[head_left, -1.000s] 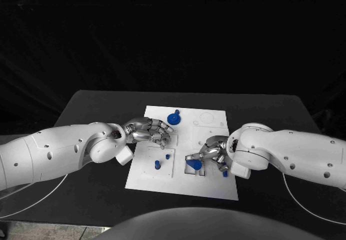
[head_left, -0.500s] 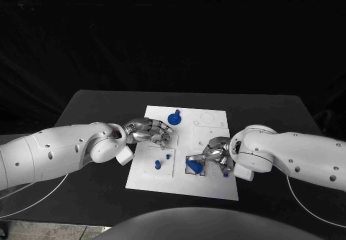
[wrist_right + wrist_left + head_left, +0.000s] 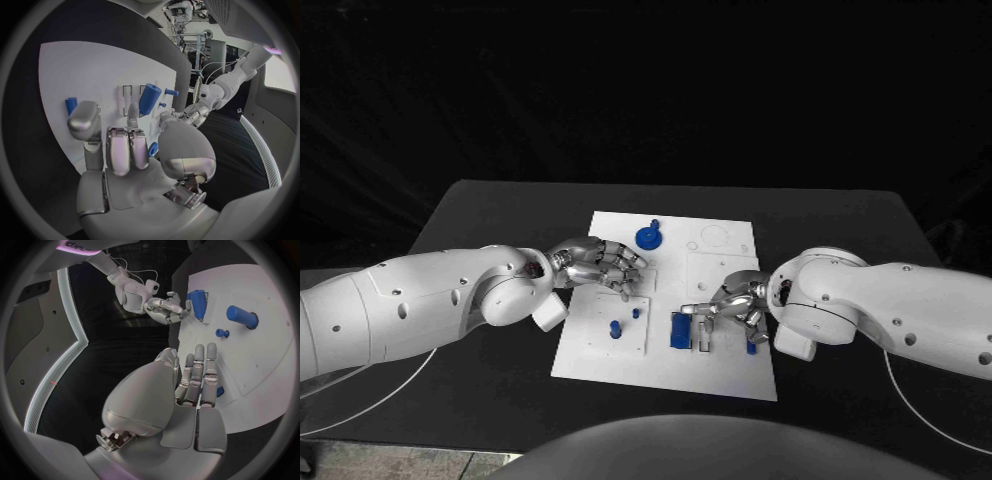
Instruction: Assemble the parts on the task board
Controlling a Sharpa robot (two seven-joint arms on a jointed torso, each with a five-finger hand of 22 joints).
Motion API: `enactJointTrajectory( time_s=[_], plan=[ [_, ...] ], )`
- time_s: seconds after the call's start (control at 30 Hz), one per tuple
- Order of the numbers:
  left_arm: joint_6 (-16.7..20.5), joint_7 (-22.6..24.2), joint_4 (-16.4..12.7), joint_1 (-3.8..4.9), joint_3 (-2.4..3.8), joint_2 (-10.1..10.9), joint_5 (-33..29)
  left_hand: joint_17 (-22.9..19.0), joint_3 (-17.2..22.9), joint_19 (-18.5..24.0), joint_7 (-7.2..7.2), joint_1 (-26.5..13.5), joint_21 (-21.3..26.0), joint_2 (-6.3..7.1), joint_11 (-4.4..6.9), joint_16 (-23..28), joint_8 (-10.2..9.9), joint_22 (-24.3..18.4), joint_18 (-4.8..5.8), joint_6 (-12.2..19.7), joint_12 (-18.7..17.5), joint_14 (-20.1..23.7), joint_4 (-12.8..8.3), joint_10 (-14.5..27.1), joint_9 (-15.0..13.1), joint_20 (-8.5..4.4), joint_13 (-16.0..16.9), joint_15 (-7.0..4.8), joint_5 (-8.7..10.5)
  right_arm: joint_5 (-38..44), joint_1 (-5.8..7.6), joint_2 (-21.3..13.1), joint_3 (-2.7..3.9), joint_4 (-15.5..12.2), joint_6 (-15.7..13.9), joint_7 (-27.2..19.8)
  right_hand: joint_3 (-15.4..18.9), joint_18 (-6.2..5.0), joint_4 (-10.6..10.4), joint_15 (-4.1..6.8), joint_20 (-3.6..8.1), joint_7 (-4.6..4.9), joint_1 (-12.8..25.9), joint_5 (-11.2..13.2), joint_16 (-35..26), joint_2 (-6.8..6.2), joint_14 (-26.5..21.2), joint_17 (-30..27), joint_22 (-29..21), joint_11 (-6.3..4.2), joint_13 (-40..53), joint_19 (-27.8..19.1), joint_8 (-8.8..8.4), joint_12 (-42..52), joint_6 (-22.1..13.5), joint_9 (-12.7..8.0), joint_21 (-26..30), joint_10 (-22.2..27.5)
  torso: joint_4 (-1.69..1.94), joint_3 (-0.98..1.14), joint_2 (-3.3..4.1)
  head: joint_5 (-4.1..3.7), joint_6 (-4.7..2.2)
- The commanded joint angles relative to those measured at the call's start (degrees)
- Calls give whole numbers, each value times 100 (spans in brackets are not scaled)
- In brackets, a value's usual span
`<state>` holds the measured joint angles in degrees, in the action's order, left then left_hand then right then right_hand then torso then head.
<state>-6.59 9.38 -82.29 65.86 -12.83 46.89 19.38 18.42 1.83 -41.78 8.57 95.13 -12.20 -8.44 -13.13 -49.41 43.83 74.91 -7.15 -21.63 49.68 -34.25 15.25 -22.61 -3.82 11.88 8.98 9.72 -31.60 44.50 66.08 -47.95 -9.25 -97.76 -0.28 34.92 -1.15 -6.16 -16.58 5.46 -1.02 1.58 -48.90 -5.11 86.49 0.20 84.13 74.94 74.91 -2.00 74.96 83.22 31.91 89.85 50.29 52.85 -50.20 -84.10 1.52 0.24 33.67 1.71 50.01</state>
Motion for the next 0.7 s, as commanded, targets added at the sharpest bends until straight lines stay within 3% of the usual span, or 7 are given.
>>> enactJointTrajectory(
  time_s=[0.03,0.2,0.3,0.4,0.53,0.7],
  plan=[
    [-142,-7,-2,-7,2,-10,38,-6,39,36,229,-5,-23,41,11,19,-33,145,71,-48,-24,-21,9,-44,-1,-6,-9,13,-27,8,5,-30,1,-17,-11,-37,66,-41,0,39,49,-1,-5,-43,-16,79,415,505,625,-43,1504,6,81,15,-39,65,26,-590,3,1,2,12,-1],
    [-147,-22,-2,-8,2,-4,46,-6,73,41,257,-15,-34,48,14,16,-48,146,77,-112,-31,-22,13,-76,-1,-11,-15,13,-27,-54,8,-89,2,-80,42,-187,130,-37,34,59,64,-36,-111,-168,-3,196,420,532,634,-71,1504,17,244,15,-11,182,4,-590,3,0,5,20,-1],
    [-146,-16,-5,-8,3,-2,51,-6,123,46,297,-26,-50,67,29,11,-78,147,82,-230,-46,-24,16,-115,2,-20,-25,4,-30,39,9,-132,2,-148,86,-294,124,-31,255,85,87,-72,-517,-424,13,181,427,565,643,-102,1504,29,350,15,-6,258,-22,-590,6,0,2,26,-1],
    [-146,-12,-7,-8,3,0,55,-6,138,48,302,-28,-55,72,33,10,-91,147,82,-259,-49,-26,16,-128,3,-24,-28,4,-30,242,8,-171,2,-208,190,-372,103,-31,516,101,103,-88,-922,-506,17,135,427,571,645,-117,1504,34,431,15,-25,327,-27,-590,5,0,0,31,-1],
    [-142,-5,-6,-9,3,2,56,-6,148,48,297,-29,-58,79,31,9,-107,147,83,-268,-51,-27,15,-141,6,-26,-30,4,-30,589,2,-200,1,-279,349,-408,83,-31,746,113,114,-111,-1249,-500,19,97,427,572,645,-136,1504,37,557,15,1,431,-24,-590,2,0,-2,21,-1],
    [-138,4,-3,-11,3,3,57,-6,162,49,283,-31,-63,88,28,8,-132,147,85,-270,-56,-28,14,-152,10,-27,-33,5,-30,1138,-21,-198,0,-418,435,-418,175,-29,899,154,138,-165,-1426,-406,18,48,425,562,643,-175,1504,44,931,15,-3,810,-11,-590,2,0,1,12,-1]
  ],
)
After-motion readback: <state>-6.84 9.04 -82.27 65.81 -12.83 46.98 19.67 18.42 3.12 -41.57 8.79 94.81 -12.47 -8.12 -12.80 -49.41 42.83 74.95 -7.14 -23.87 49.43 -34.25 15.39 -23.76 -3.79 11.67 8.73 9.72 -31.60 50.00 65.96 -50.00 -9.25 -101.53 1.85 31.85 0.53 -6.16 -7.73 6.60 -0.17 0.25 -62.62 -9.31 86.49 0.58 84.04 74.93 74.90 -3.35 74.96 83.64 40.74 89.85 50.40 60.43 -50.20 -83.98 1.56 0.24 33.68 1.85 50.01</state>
